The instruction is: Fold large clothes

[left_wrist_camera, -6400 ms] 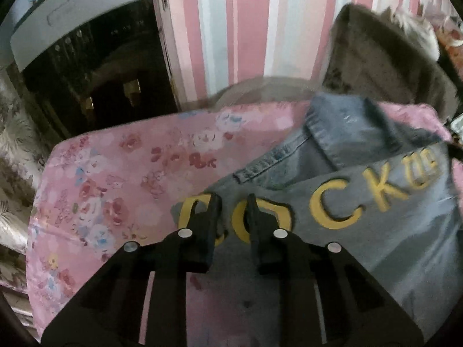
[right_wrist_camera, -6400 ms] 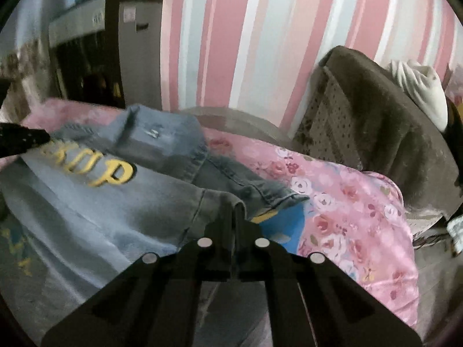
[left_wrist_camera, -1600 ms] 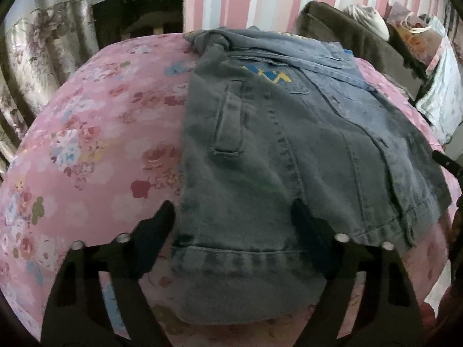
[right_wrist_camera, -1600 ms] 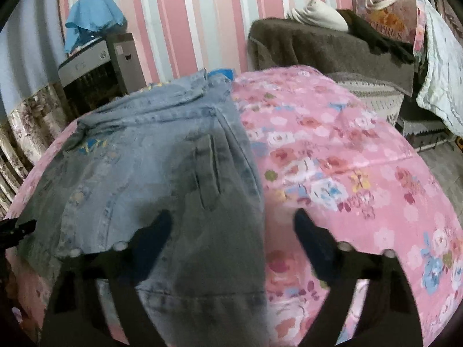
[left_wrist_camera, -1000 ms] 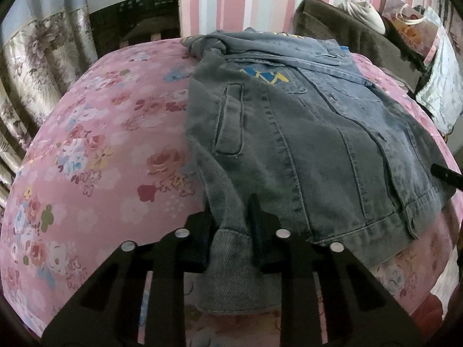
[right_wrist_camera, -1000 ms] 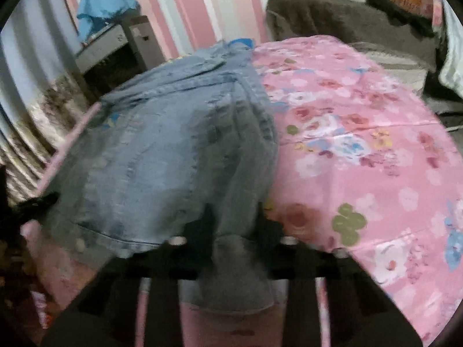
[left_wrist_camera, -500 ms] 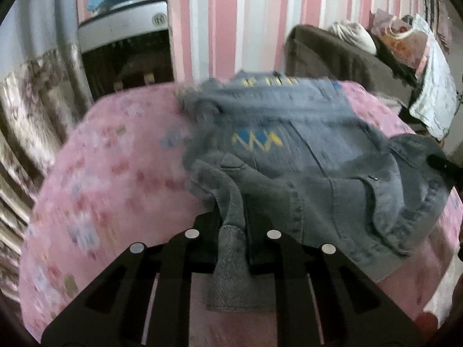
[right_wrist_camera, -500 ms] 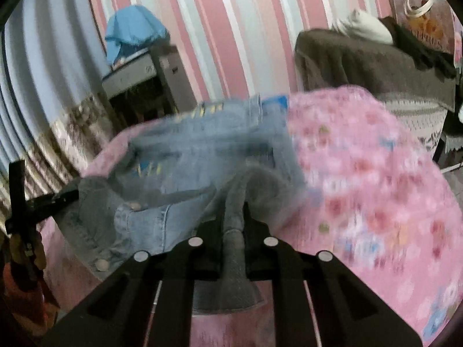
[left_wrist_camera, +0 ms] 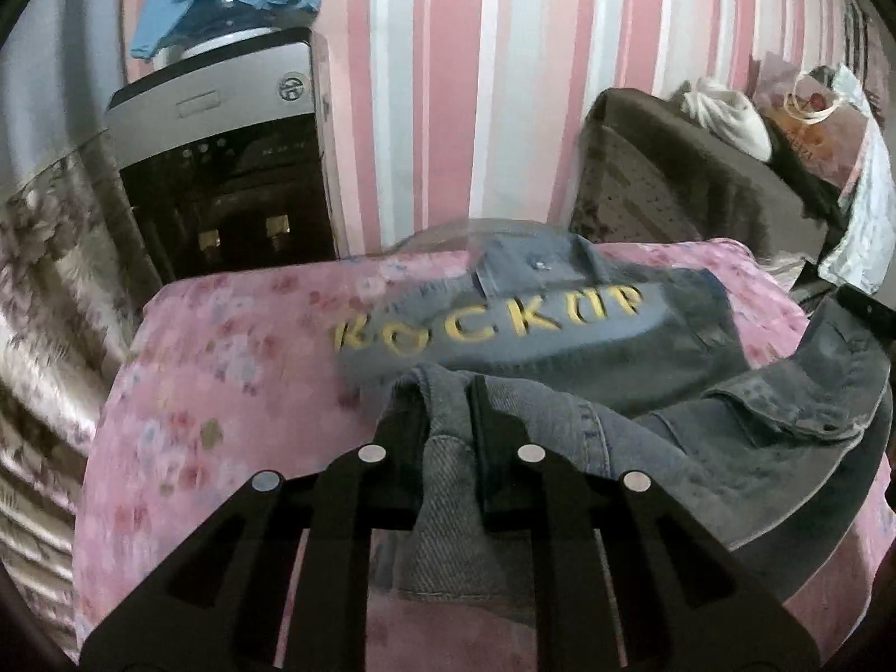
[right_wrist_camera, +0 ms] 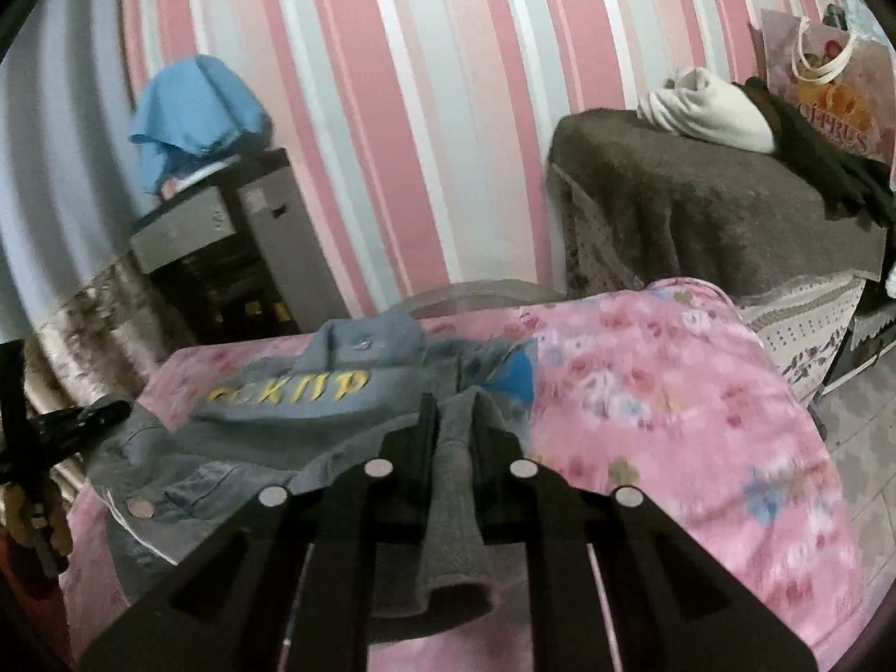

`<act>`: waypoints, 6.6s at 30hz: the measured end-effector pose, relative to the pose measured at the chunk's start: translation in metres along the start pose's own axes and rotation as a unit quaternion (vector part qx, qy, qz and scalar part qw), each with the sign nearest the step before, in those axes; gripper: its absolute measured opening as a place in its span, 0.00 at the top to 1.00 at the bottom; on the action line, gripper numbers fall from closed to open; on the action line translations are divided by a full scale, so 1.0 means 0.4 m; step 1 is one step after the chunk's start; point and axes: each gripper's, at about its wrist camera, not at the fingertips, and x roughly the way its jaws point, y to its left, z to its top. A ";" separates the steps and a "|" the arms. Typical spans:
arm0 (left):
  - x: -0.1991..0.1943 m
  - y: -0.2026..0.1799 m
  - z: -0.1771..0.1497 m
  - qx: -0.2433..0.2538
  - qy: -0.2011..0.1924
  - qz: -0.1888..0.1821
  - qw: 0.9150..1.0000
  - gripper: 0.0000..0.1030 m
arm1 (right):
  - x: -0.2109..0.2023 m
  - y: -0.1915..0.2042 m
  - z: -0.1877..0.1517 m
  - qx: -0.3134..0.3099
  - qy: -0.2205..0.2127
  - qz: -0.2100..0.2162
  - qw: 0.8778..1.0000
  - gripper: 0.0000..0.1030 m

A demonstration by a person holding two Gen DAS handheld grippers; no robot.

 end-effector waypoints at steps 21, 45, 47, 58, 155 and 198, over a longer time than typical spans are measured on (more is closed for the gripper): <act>0.331 0.000 0.110 0.057 0.064 0.028 0.996 0.64 | 0.276 -0.079 0.081 -0.007 0.076 0.027 0.997 0.47; 0.082 0.176 -0.048 0.007 -0.003 0.064 0.998 0.03 | 0.127 -0.145 -0.070 -0.028 0.062 -0.007 0.998 0.43; 0.087 0.189 -0.068 -0.001 0.004 0.054 0.999 0.03 | 0.131 -0.139 -0.081 -0.036 0.064 -0.010 0.997 0.43; 0.223 0.056 -0.005 0.097 0.010 0.046 0.994 0.03 | 0.219 -0.112 -0.052 -0.080 0.052 -0.006 0.995 0.33; 0.364 0.205 0.207 -0.079 0.024 -0.116 0.990 0.92 | 0.337 -0.131 0.127 -0.001 0.037 0.078 0.996 0.94; 0.294 0.138 0.057 -0.026 0.038 0.056 0.997 0.23 | 0.314 -0.146 0.053 0.010 0.065 -0.033 0.997 0.61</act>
